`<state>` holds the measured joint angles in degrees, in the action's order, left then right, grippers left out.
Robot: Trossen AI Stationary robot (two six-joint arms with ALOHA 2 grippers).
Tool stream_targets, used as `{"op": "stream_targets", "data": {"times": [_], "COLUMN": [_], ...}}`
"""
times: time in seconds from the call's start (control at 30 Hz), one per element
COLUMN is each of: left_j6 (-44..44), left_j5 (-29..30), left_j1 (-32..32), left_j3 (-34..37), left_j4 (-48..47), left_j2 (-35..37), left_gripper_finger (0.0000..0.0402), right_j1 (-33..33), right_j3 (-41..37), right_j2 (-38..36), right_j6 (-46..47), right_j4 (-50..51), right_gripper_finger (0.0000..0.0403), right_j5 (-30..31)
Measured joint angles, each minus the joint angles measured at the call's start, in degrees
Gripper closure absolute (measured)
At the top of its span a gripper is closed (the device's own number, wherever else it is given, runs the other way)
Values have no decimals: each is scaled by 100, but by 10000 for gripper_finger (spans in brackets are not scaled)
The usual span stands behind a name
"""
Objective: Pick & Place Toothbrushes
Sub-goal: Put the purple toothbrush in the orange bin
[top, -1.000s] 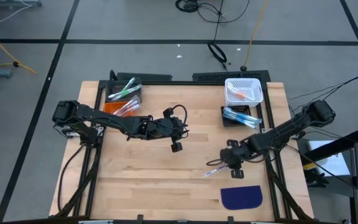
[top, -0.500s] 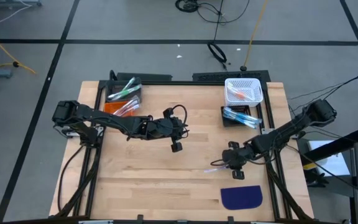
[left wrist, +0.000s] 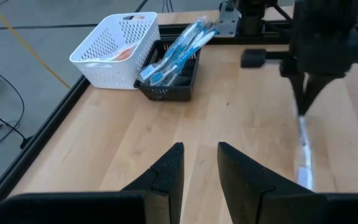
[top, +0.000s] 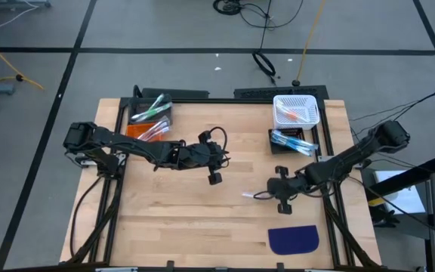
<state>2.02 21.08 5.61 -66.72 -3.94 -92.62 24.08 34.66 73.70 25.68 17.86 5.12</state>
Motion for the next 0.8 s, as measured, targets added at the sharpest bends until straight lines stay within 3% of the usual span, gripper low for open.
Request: {"op": "stream_targets", "data": {"times": [0.2,0.53,0.67,0.8], "left_j6": [0,9,40,218], "left_j5": [0,2,2,2], "left_j1": [0,0,0,0], "left_j3": [0,0,0,0], "left_j4": [177,539,782,1147], "left_j2": [0,0,0,0], "left_gripper_finger": [302,302,302,302], "right_j1": [-115,-165,-165,-165], "right_j3": [85,91,43,-181], "right_j2": [-541,-1534,-1754,-1818], "right_j6": [-124,-289,-790,-1685], "right_j4": [77,-146,-1046,-2346], "right_gripper_finger": [401,402,402,402], "right_j5": [1137,3617,4151,4173]}}
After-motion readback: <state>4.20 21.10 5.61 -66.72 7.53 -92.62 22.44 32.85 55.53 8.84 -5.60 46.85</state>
